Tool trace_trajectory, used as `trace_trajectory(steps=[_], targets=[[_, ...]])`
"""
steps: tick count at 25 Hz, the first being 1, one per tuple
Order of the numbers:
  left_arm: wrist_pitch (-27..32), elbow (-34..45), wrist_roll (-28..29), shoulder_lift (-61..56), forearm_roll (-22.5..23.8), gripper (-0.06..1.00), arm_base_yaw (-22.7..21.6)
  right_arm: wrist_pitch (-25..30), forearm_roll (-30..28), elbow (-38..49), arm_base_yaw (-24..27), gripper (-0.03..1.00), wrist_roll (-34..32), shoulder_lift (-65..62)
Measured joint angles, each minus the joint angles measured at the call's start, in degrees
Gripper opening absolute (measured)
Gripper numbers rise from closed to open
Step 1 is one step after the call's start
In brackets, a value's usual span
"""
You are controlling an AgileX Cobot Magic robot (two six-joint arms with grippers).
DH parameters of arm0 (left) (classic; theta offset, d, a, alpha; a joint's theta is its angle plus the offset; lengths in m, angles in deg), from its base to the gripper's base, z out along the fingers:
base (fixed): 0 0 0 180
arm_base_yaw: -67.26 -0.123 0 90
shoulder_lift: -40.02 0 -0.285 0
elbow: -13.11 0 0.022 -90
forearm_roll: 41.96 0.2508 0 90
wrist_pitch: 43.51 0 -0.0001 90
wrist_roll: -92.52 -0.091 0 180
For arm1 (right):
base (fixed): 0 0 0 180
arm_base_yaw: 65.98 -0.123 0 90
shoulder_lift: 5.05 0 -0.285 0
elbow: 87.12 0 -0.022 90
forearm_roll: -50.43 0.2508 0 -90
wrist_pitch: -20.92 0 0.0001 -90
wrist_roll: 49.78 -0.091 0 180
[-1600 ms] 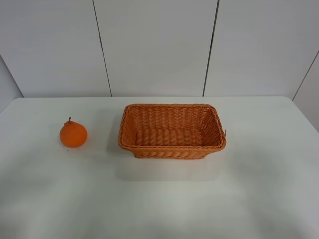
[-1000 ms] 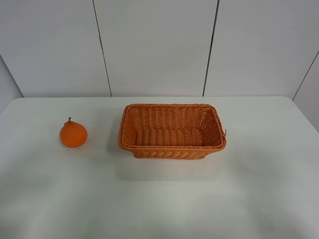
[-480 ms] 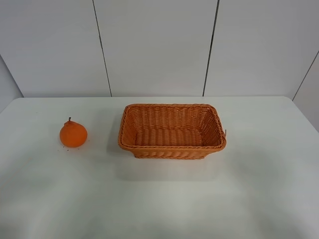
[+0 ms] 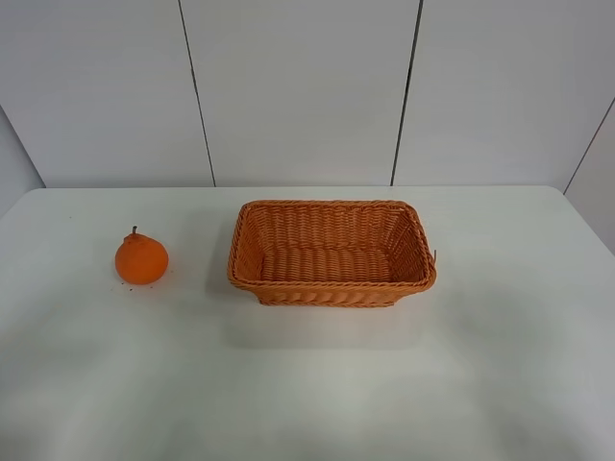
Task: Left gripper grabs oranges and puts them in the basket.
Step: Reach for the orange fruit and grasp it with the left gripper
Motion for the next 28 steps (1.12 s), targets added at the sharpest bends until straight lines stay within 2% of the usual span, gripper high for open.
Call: trace_trajectory(steps=[7, 12, 15, 20, 23, 28], targets=[[-1.6, -1.5, 2.3, 3.5, 2.6, 0.89, 0.0, 0.0, 0.0, 0.0, 0.0, 0.69, 0.0, 0.0], [-10.5, -4.1, 2.1, 19.9, 2.5, 0.87, 0.0, 0.0, 0.0, 0.0, 0.0, 0.69, 0.0, 0.0], [-16.4, -6.6, 1.3, 33.1, 0.5, 0.87, 0.0, 0.0, 0.0, 0.0, 0.0, 0.69, 0.0, 0.0], [-24.7, -14.0, -6.3, 55.1, -6.8, 0.88, 0.0, 0.0, 0.0, 0.0, 0.0, 0.69, 0.0, 0.0], [-27.1, -19.6, -11.5, 66.9, -9.8, 0.91, 0.0, 0.0, 0.0, 0.0, 0.0, 0.69, 0.0, 0.0], [-27.8, -28.6, -14.8, 83.8, -11.2, 0.96, 0.0, 0.0, 0.0, 0.0, 0.0, 0.69, 0.0, 0.0]])
